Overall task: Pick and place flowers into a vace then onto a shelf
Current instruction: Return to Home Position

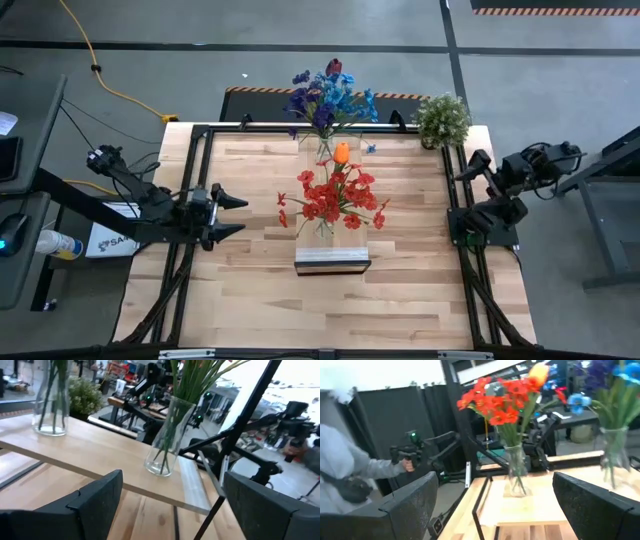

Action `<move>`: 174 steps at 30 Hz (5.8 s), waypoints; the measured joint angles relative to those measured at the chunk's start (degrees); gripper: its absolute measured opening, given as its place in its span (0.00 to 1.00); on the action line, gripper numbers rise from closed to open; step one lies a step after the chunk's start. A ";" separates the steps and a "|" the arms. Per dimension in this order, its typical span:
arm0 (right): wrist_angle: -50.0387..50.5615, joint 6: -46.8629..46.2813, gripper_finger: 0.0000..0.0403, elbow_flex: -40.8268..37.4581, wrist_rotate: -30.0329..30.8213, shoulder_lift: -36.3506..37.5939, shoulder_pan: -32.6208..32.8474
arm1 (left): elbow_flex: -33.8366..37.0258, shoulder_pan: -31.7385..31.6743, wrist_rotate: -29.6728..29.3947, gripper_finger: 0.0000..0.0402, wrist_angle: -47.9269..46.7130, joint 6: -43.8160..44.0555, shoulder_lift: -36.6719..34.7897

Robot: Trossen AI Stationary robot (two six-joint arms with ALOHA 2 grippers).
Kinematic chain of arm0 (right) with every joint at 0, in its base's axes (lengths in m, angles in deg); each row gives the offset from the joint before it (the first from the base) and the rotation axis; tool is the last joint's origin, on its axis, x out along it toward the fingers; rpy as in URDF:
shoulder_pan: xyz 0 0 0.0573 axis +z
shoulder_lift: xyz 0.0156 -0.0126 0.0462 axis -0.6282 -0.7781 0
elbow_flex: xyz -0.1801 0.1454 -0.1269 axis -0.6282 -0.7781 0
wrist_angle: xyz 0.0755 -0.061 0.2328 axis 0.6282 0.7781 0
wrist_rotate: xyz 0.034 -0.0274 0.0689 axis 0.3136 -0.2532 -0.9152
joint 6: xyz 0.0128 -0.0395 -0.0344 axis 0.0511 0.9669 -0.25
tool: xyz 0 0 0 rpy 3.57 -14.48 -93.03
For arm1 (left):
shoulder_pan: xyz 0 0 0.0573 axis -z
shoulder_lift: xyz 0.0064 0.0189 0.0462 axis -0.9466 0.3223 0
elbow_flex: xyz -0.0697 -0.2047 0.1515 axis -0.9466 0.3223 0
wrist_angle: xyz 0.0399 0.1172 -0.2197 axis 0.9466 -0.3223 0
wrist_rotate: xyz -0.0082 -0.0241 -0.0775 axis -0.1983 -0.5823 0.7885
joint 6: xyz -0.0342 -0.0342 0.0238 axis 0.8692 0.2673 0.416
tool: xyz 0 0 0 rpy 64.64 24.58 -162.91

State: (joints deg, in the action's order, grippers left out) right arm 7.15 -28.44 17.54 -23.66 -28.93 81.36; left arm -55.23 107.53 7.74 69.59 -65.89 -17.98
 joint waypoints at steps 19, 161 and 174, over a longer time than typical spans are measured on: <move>0.93 8.39 0.95 2.36 5.87 0.00 8.18 | 0.94 -14.80 14.31 0.95 1.82 -1.78 0.05; -35.13 6.93 0.95 -30.18 -34.21 -0.09 -42.96 | 6.32 -25.83 29.10 0.95 -10.87 -7.58 -16.67; -49.86 6.49 0.95 -40.82 -33.45 -0.07 -42.97 | 6.32 -25.83 28.77 0.95 -10.97 -7.35 -16.67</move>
State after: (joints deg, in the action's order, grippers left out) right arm -42.72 -21.95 -23.29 -57.11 -28.99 38.39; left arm -48.91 81.70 36.51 58.62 -73.24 -34.65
